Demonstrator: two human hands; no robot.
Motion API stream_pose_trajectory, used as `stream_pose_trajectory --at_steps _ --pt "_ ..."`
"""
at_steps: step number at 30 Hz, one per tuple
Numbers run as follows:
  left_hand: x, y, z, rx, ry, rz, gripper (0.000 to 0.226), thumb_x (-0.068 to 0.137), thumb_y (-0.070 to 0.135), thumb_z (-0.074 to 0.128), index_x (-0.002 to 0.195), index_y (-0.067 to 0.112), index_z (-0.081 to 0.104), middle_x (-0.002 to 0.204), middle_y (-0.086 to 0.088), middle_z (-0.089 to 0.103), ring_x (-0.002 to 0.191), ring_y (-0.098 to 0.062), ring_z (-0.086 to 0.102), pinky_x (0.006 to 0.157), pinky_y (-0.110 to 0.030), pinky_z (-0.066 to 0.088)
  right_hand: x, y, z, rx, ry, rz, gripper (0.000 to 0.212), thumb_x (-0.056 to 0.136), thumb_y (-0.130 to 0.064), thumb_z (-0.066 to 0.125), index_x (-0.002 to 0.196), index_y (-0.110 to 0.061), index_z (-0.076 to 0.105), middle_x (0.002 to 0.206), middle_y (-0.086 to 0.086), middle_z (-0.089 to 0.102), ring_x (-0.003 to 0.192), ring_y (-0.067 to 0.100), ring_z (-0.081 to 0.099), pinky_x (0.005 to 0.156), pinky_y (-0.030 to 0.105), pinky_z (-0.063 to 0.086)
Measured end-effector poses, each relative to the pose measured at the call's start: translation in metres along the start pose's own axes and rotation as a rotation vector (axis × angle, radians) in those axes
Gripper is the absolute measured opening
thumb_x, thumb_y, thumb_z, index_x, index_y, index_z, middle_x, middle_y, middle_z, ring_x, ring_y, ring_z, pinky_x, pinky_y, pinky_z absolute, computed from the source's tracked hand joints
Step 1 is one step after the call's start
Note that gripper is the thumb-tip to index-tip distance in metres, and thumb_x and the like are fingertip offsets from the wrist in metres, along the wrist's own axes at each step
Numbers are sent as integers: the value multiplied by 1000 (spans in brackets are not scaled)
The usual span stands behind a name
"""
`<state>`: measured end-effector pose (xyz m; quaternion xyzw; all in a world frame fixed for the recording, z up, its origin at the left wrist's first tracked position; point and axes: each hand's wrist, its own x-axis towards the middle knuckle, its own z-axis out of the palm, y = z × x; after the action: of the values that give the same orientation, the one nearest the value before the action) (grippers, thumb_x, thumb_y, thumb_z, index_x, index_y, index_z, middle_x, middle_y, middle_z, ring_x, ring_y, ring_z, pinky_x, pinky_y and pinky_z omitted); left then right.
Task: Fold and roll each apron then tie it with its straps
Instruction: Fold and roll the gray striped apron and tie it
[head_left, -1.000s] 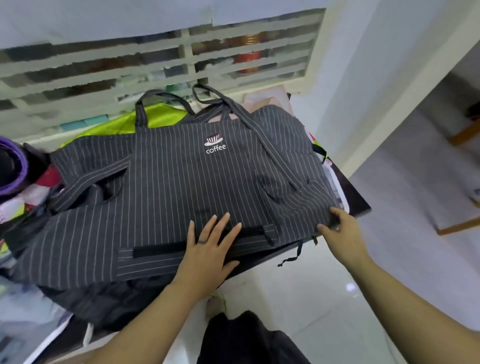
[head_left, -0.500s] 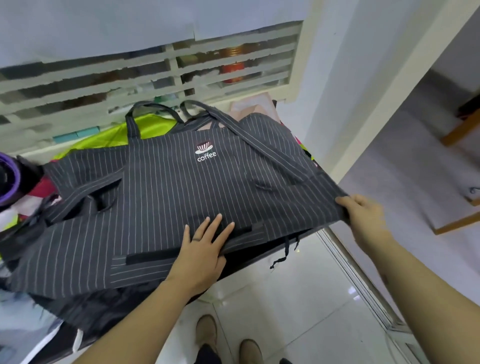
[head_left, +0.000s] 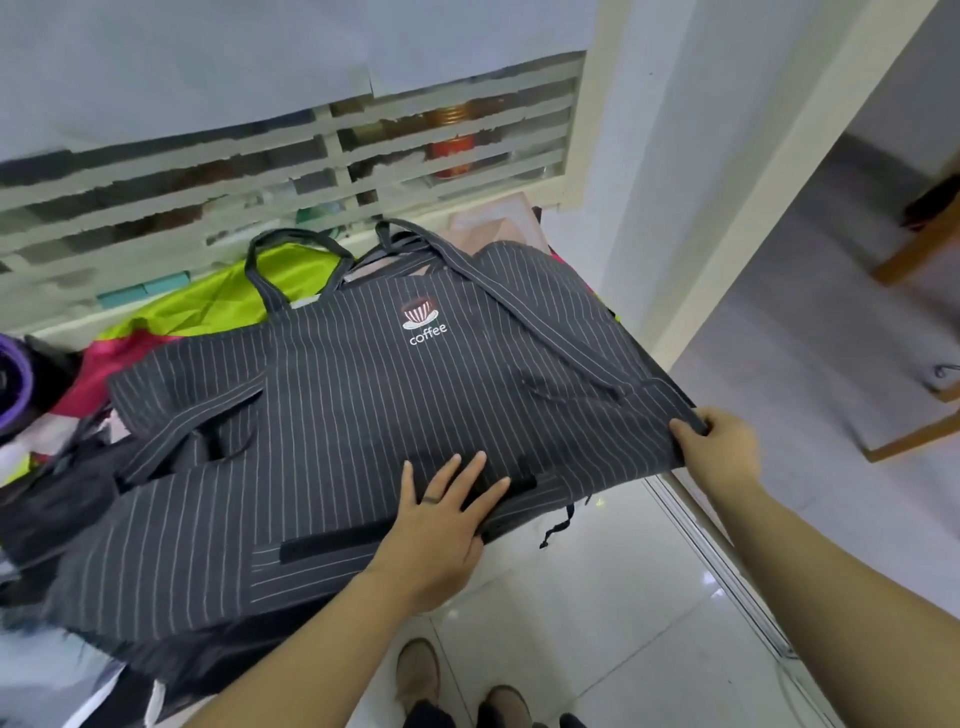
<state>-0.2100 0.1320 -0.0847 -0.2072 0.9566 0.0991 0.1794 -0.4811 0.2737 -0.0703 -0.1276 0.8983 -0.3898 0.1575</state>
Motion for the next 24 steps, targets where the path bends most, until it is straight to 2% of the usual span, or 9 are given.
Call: stream_pose_trajectory --at_steps 2,4,7,9,11,12,15,20,24 --pt "4 10 -1 -37 -9 17 56 96 43 6 148 39 -14 153 7 -29 144 -19 -22 112 -59 -16 2 2 1 -63 30 9 10 91 -8 54 96 -2 61 86 12 59 76 26 51 59 29 37" --pt "5 16 -1 -74 -31 25 56 102 44 20 150 38 -7 157 5 -24 145 -19 -20 114 -58 -11 2 3 4 -112 48 16 25 88 -8 57 113 -6 58 100 10 61 89 27 54 75 35 45" --pt "-6 5 1 -94 22 44 59 98 54 25 151 37 6 159 7 -13 147 -17 -12 117 -54 -9 -18 -13 19 -214 73 -202 40 85 -9 62 124 -10 57 120 10 57 114 29 49 100 43 41" --pt "-23 -10 6 -87 179 34 53 96 51 28 146 33 32 158 4 18 146 -19 19 118 -53 7 -47 -30 36 -216 -8 -417 36 84 -7 65 120 -10 61 118 7 58 113 23 48 99 38 40" --pt "-47 -30 13 -147 371 -72 45 92 42 35 128 27 57 138 1 52 125 -21 53 109 -51 26 -84 -44 63 -184 -212 -639 33 83 -6 68 115 -10 63 114 4 60 108 17 49 96 33 42" --pt "-61 -43 20 -195 470 -130 38 92 37 41 122 24 62 130 1 58 117 -20 58 108 -50 30 -101 -47 77 -177 -318 -744 32 82 -6 69 113 -11 64 113 3 60 108 16 50 96 31 42" --pt "-101 -72 30 -315 639 -359 30 89 15 63 118 20 64 122 3 59 113 -18 57 110 -47 31 -141 -58 112 -229 -501 -973 33 80 -10 70 113 -13 64 113 0 61 111 18 54 99 28 39" --pt "-160 -102 35 -446 882 -836 35 87 6 61 120 14 60 122 -3 55 113 -25 51 100 -45 39 -183 -74 154 -340 -646 -1199 47 76 -21 73 121 -17 60 119 0 59 115 20 54 102 29 34" --pt "-189 -121 44 -995 1016 -1243 31 92 9 52 123 13 51 124 -10 50 115 -27 48 95 -40 39 -207 -75 182 -519 -649 -1324 64 61 -28 84 120 -20 59 120 2 61 109 24 62 96 37 45"
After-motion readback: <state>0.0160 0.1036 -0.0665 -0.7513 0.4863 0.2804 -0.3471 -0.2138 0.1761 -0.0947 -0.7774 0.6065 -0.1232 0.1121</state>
